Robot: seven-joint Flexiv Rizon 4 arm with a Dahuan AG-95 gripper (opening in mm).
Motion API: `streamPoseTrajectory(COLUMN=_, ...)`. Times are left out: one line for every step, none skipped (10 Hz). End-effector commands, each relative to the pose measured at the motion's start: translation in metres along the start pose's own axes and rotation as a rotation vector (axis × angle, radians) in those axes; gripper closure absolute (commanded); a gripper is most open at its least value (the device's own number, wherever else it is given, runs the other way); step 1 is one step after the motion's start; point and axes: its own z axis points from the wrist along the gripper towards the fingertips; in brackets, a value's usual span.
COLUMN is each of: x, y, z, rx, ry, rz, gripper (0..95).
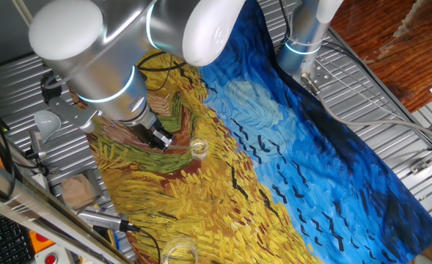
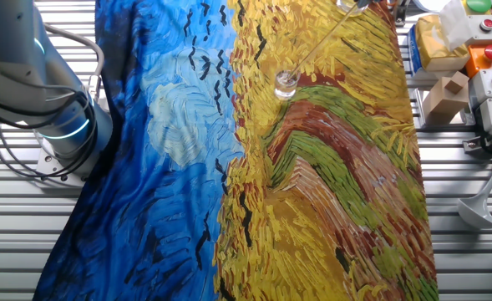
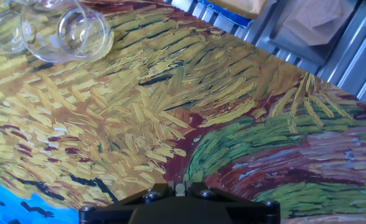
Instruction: Stir the beaker with a glass rod
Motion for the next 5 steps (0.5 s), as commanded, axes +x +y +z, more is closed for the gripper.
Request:
streamPoseTrajectory(x=-0.0024, y=0.0003, z=-0.0006, rx=0.001, ry=0.0, rz=-0.004, gripper=95.0)
streamPoseTrajectory(x=-0.0036, y=-0.0004, z=-0.0008, rx=0.003, ry=0.001, rz=-0.012, gripper=95.0)
streamPoseTrajectory(x=-0.0038, y=-0.0007, z=-0.0008, rx=0.005, ry=0.002, rz=-0.016, gripper=95.0)
streamPoseTrajectory(x=-0.0035, y=-0.0011, z=-0.0008, rx=0.008, ry=0.005, rz=-0.021, gripper=95.0)
streamPoseTrajectory(x=-0.0029, y=-0.0016, z=-0.001, rx=0.009, ry=0.008, rz=-0.023, gripper=95.0)
